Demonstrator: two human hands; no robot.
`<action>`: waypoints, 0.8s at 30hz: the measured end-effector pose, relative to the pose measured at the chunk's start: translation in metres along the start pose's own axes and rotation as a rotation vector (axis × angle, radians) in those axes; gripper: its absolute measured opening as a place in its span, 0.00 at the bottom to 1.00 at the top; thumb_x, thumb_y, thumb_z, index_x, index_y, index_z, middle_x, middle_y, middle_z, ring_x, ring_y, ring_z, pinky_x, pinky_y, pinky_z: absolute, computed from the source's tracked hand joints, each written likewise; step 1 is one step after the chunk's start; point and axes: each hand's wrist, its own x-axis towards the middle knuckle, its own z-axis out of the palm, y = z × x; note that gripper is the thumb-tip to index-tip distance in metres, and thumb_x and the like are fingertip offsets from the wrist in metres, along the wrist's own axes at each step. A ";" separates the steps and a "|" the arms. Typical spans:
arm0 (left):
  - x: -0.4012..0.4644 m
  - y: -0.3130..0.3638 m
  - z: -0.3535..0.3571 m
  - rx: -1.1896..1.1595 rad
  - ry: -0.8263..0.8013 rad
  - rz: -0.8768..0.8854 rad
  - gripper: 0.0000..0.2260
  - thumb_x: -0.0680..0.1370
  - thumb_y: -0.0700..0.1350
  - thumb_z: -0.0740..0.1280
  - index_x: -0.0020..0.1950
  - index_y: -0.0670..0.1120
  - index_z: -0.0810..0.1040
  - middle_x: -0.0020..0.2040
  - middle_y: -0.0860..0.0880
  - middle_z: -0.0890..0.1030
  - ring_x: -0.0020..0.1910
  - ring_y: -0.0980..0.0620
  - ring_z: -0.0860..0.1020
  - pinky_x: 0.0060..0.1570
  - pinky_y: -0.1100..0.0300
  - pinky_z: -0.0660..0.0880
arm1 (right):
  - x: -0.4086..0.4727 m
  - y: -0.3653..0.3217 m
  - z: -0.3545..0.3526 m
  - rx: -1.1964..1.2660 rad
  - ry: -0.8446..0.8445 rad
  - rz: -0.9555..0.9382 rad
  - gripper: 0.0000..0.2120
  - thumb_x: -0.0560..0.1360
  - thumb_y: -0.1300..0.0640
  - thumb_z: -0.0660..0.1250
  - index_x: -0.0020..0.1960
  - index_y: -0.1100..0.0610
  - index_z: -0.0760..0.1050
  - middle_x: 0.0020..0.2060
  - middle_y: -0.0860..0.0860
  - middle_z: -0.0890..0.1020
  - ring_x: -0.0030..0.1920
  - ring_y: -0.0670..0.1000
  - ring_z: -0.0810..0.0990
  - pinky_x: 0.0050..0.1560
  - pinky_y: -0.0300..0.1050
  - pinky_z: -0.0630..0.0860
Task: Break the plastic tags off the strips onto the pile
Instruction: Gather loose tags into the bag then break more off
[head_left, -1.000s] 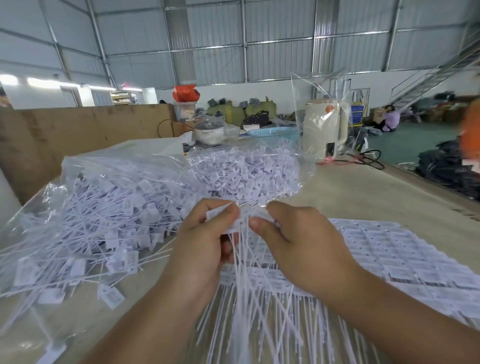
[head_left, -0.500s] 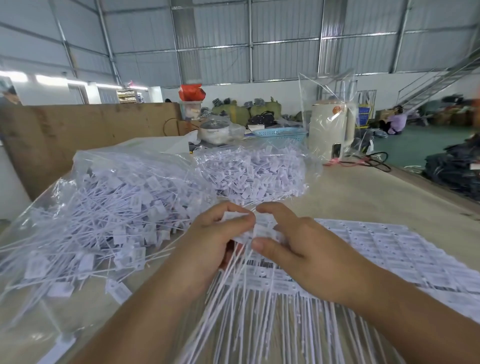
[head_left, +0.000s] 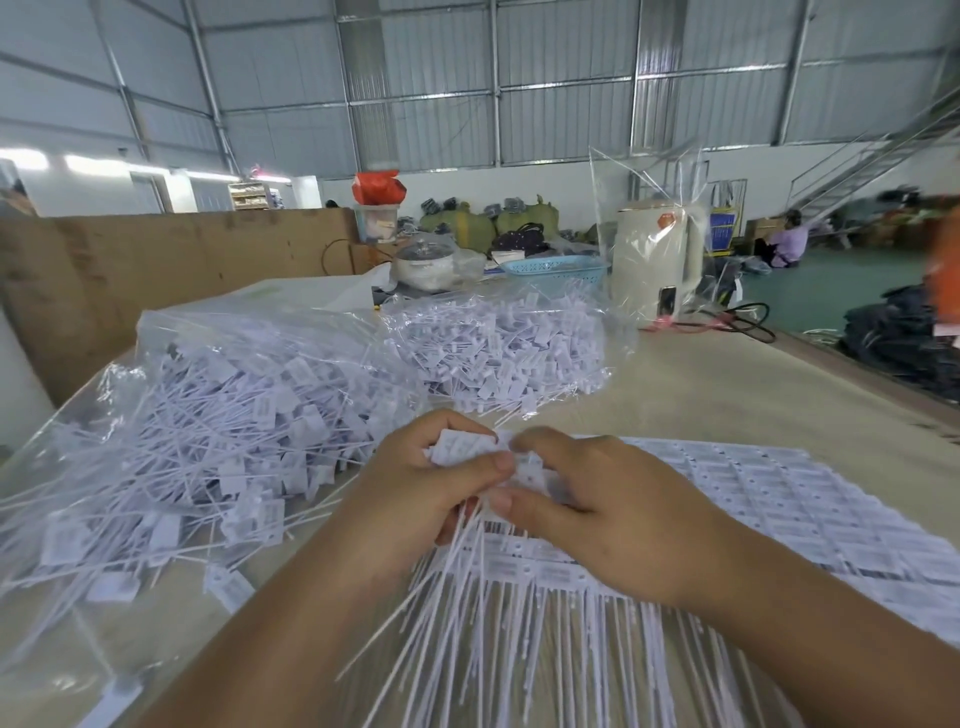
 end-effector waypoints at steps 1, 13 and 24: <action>0.001 -0.001 -0.003 -0.020 0.015 -0.005 0.09 0.62 0.50 0.76 0.39 0.50 0.82 0.26 0.51 0.76 0.21 0.57 0.70 0.21 0.67 0.65 | 0.000 0.001 -0.002 -0.018 -0.002 0.025 0.25 0.71 0.27 0.51 0.48 0.47 0.72 0.26 0.48 0.71 0.28 0.44 0.72 0.31 0.43 0.67; 0.006 -0.008 0.000 -0.168 0.145 -0.060 0.04 0.73 0.43 0.73 0.40 0.51 0.82 0.29 0.48 0.77 0.21 0.54 0.68 0.22 0.66 0.65 | 0.006 0.005 0.001 0.098 0.068 0.121 0.24 0.77 0.38 0.60 0.32 0.53 0.62 0.23 0.48 0.65 0.24 0.46 0.65 0.31 0.46 0.64; -0.003 0.005 0.023 -0.473 0.301 -0.042 0.04 0.77 0.39 0.68 0.42 0.45 0.78 0.27 0.48 0.74 0.21 0.55 0.67 0.20 0.63 0.67 | 0.011 -0.010 0.019 0.147 0.346 0.135 0.22 0.76 0.41 0.58 0.30 0.52 0.59 0.22 0.48 0.69 0.23 0.48 0.65 0.27 0.45 0.61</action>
